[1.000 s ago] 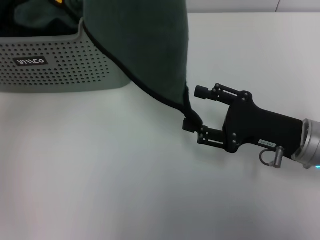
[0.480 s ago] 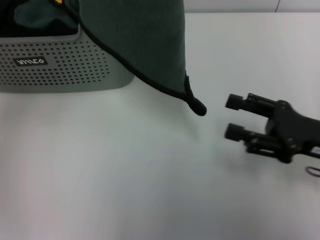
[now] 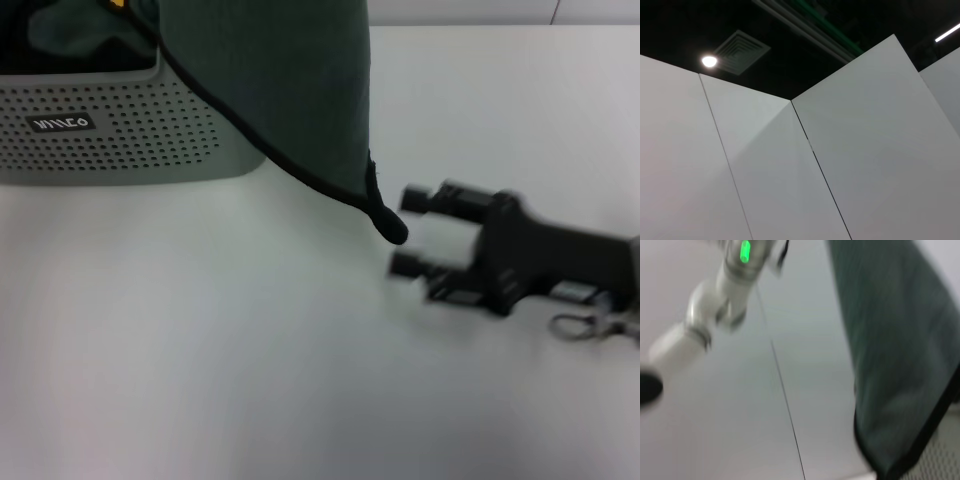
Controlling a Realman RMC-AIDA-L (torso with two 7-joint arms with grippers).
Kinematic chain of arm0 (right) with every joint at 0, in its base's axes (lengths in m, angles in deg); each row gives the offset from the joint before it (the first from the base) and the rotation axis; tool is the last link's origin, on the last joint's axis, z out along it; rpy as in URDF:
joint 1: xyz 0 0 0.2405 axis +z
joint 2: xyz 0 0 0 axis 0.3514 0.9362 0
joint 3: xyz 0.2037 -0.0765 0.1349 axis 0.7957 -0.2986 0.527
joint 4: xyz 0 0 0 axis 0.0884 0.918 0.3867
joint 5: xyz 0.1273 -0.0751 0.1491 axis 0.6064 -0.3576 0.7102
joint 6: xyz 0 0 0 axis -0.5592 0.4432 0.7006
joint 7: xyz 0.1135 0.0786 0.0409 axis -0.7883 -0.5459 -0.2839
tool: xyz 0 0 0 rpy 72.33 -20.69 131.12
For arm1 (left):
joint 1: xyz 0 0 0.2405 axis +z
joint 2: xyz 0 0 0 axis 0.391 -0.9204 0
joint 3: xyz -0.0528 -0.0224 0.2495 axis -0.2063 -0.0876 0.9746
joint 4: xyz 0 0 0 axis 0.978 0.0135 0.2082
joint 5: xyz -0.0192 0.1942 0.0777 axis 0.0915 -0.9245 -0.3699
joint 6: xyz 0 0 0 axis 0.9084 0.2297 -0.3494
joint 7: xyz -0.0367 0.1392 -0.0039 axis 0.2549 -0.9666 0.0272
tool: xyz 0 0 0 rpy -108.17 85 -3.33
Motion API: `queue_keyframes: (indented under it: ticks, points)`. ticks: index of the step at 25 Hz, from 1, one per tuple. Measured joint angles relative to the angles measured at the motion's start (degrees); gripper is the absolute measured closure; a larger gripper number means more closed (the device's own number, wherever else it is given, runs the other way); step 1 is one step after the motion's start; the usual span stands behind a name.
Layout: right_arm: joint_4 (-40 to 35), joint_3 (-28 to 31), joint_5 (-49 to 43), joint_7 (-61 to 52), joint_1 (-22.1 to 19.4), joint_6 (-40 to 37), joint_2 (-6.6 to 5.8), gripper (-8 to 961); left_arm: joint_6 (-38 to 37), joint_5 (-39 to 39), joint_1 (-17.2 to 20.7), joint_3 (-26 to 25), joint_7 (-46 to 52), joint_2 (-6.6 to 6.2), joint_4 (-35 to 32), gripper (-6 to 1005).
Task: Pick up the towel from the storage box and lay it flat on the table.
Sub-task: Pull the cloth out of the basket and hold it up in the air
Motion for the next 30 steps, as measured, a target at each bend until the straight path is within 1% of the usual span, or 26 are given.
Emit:
queue_keyframes:
  ticks: [1, 3, 4, 7, 8, 10, 12, 14, 17, 20, 23, 24, 27, 28, 29, 30]
  points:
    - [-0.1, 0.0, -1.2, 3.1, 0.0, 1.9, 0.79, 260, 0.0, -0.1, 0.0, 0.0, -0.1, 0.06, 0.0, 980]
    - [-1.2, -0.1, -3.0, 14.0, -1.4, 8.0, 2.06, 283, 0.0, -0.2, -0.1, -0.1, -0.2, 0.11, 0.1, 980]
    - [-2.0, -0.1, -3.2, 19.2, -2.5, 11.0, 2.30, 295, 0.0, -0.2, -0.2, -0.1, -0.3, 0.13, 0.2, 980]
    - [-10.7, -1.4, -0.5, 33.0, -9.0, 21.7, 2.46, 310, 0.1, -0.1, -0.4, -0.1, -0.2, 0.14, 0.8, 980]
    - [-13.7, -1.8, 1.2, 37.0, -10.9, 23.8, 2.47, 311, 0.1, 0.0, -0.3, -0.3, 0.0, 0.10, 0.9, 980]
    - [-17.4, -2.0, 4.5, 44.6, -13.9, 25.6, 2.47, 314, 0.2, 0.2, 0.2, -0.9, 0.2, 0.09, 1.0, 980]
    - [-19.9, -1.9, 7.5, 51.8, -16.2, 24.6, 2.49, 318, 0.2, 0.2, 0.6, -1.4, 0.4, 0.16, 0.9, 980]
    - [-21.8, -1.8, 8.7, 56.3, -17.5, 22.8, 2.46, 320, 0.2, 0.3, 0.9, -1.7, 0.7, 0.21, 0.9, 980]
    - [-23.5, -1.9, 9.1, 60.6, -18.4, 21.1, 2.47, 324, 0.2, 0.4, 1.4, -1.9, 1.0, 0.09, 0.9, 980]
    - [-24.1, -3.6, 11.0, 68.3, -19.0, 19.9, 2.52, 326, 0.4, 0.4, 1.4, -2.0, 1.1, 0.00, 0.9, 980]
    - [-23.7, -7.5, 14.7, 77.4, -18.7, 20.1, 2.53, 328, 0.8, 0.5, 1.2, -2.0, 1.1, 0.05, 0.9, 980]
    - [-23.5, -9.9, 17.2, 82.7, -18.4, 21.1, 2.54, 329, 0.9, 0.5, 1.1, -2.0, 1.1, 0.09, 0.9, 980]
    - [-23.2, -14.6, 22.3, 90.5, -17.7, 23.0, 2.55, 331, 1.1, 0.5, 0.8, -1.7, 1.1, 0.13, 0.9, 980]
    - [-23.2, -14.6, 22.3, 90.5, -17.7, 23.0, 2.55, 332, 1.2, 0.5, 0.8, -1.6, 1.1, 0.13, 0.9, 980]
    - [-22.9, -18.8, 27.3, 95.7, -16.4, 24.4, 2.56, 333, 1.3, 0.5, 0.8, -1.5, 1.1, 0.16, 0.9, 980]
    - [-22.7, -19.9, 28.5, 96.8, -16.0, 24.6, 2.56, 333, 1.3, 0.5, 0.8, -1.5, 1.1, 0.23, 0.9, 980]
